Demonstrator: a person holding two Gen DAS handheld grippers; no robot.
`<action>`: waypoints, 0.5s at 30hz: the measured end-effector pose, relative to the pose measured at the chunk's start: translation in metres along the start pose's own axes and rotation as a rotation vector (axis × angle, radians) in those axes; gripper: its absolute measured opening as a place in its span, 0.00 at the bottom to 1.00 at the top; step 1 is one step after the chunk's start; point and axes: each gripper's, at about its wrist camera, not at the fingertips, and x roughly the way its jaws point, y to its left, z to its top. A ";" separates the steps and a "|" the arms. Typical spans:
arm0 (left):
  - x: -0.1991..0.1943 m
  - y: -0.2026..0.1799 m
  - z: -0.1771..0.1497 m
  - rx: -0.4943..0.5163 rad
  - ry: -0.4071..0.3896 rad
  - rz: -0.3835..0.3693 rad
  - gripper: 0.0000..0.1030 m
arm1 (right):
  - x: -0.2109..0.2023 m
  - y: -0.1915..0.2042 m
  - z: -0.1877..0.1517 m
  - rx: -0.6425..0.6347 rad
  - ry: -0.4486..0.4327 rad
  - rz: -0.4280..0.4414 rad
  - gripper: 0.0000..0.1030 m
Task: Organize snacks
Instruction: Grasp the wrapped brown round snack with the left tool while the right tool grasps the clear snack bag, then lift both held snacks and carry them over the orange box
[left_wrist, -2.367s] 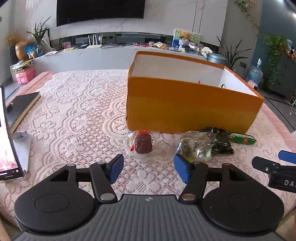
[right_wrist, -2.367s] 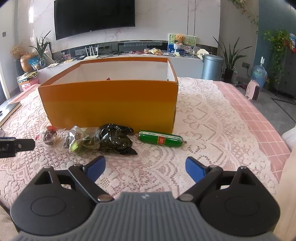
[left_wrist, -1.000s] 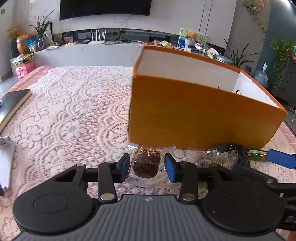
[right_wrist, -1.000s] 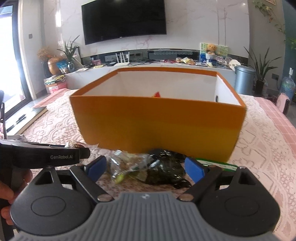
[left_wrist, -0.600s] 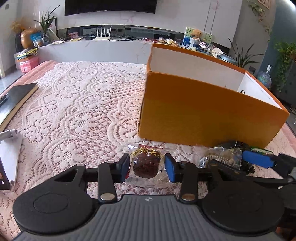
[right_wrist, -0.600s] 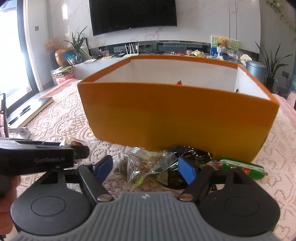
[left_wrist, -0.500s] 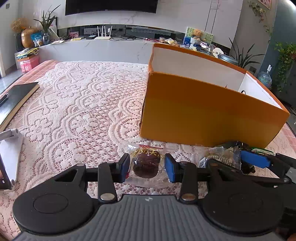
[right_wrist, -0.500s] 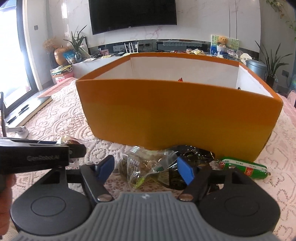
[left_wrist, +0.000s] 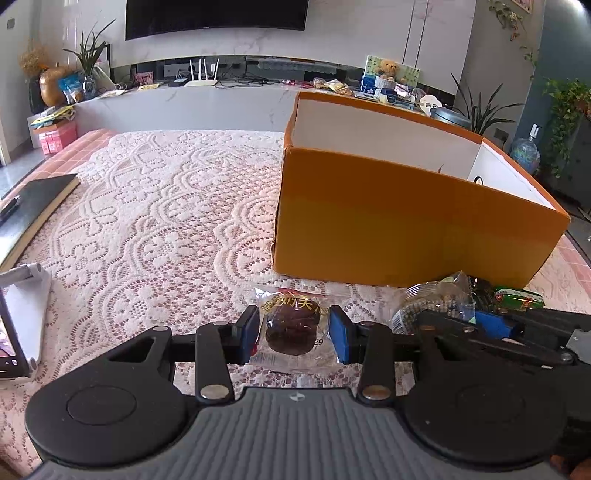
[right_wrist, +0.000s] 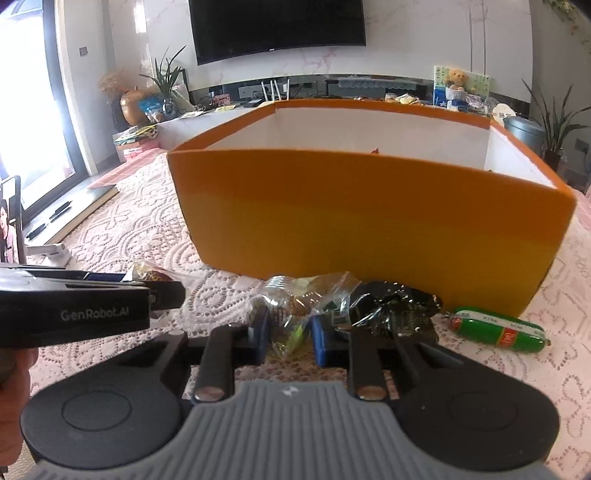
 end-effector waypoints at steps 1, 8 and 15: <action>-0.002 -0.001 0.000 0.002 -0.004 0.001 0.44 | -0.003 0.000 0.001 -0.003 -0.006 0.001 0.20; -0.021 -0.009 0.001 0.011 -0.039 -0.011 0.44 | -0.034 0.008 0.005 -0.041 -0.062 0.027 0.20; -0.042 -0.021 0.008 0.034 -0.098 -0.020 0.44 | -0.075 0.005 0.010 -0.054 -0.123 0.038 0.20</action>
